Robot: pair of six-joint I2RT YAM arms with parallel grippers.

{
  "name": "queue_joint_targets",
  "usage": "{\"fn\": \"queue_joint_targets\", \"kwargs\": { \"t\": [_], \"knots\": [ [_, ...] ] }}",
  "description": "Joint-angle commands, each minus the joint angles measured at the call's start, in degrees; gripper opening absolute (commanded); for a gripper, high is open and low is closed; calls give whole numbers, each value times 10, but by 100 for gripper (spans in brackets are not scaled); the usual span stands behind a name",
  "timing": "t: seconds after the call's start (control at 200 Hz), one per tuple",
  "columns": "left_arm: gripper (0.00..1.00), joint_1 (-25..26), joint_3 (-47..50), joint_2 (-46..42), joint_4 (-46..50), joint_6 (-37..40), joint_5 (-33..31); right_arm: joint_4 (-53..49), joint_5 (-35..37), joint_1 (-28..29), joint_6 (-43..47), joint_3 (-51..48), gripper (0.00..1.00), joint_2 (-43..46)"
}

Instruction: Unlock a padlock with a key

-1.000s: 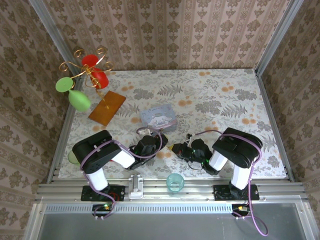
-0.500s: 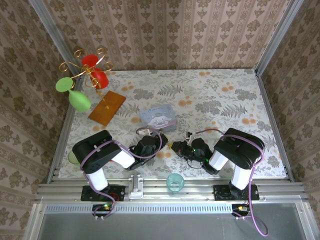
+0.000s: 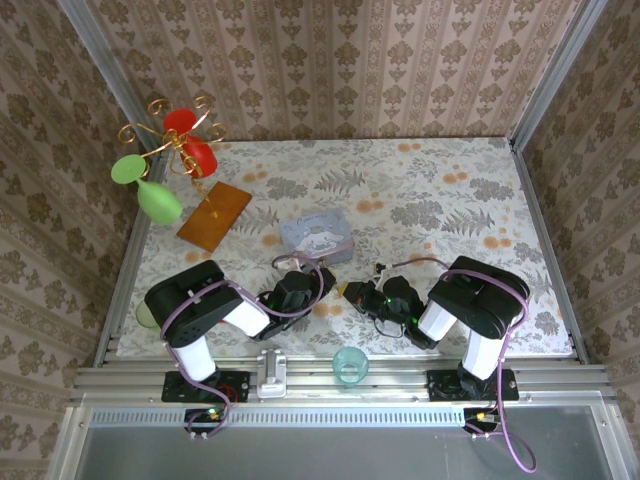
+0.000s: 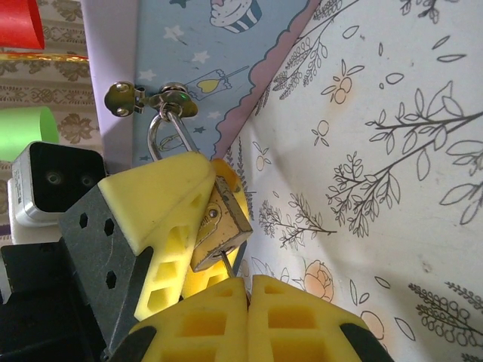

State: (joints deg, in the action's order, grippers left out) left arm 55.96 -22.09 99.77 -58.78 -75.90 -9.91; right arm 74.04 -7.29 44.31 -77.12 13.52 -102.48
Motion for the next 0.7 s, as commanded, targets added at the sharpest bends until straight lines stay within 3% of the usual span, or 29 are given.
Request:
{"fn": "queue_joint_targets", "kwargs": {
  "t": [0.0,0.695],
  "knots": [
    [2,4,7,9,-14,-10,-5,14,34,3,15,-2,0,16],
    [1,11,-5,3,-51,-56,3,20,92,9,-22,20,0,9]
  ]
}}
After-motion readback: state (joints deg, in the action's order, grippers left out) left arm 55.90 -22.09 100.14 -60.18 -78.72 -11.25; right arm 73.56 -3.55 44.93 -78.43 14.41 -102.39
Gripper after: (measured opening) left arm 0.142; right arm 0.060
